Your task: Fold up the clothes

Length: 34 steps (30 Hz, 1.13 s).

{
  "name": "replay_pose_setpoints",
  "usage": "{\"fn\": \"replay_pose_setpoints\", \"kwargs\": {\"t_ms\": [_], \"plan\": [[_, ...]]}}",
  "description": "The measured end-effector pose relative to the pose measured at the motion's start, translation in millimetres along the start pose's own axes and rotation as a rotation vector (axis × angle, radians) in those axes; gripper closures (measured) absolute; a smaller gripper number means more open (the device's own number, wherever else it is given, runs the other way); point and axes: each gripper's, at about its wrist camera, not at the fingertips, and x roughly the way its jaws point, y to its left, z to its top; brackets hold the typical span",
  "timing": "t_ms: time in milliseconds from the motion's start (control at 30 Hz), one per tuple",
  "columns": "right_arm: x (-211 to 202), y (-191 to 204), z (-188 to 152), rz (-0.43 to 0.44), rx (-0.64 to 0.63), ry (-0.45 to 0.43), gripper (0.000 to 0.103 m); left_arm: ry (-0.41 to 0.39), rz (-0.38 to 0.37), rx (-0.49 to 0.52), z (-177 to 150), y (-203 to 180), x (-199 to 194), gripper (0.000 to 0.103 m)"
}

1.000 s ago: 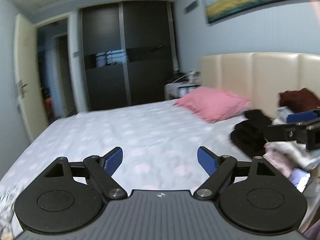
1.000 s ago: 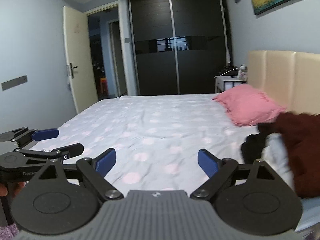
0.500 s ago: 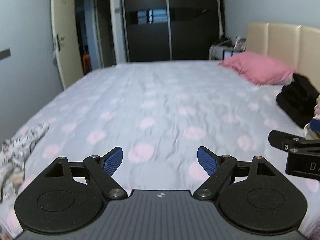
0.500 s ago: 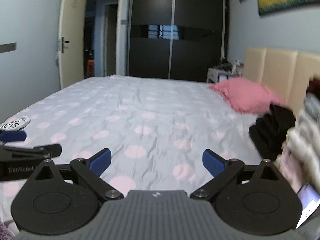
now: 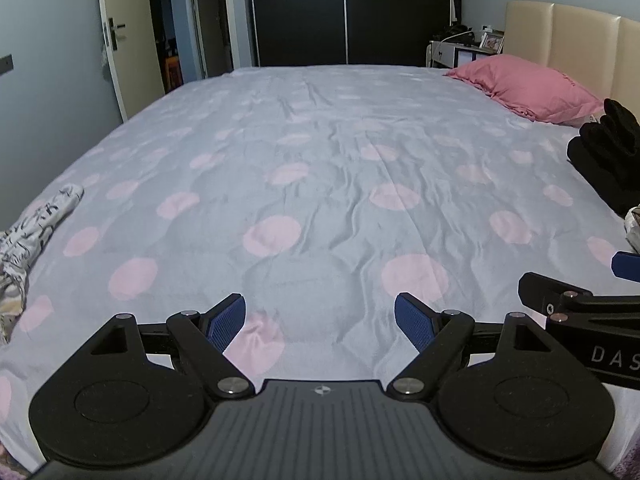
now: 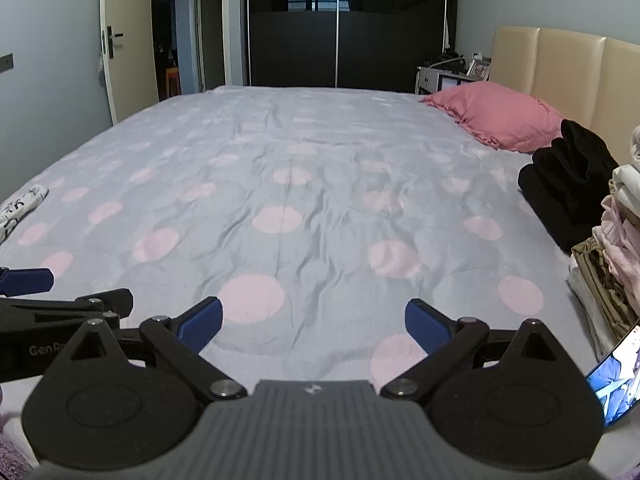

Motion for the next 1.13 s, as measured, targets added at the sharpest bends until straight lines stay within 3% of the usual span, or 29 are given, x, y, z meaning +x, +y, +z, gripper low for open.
{"fn": "replay_pose_setpoints", "kwargs": {"t_ms": [233, 1133], "plan": [[0.4, -0.3, 1.1, -0.017, 0.003, 0.018, 0.004, 0.025, -0.006, -0.023, -1.8, 0.5, 2.6, 0.021], [-6.8, -6.5, 1.6, -0.003, 0.029, 0.009, 0.004, 0.0, 0.005, 0.008, -1.0, -7.6, -2.6, 0.021]]}}
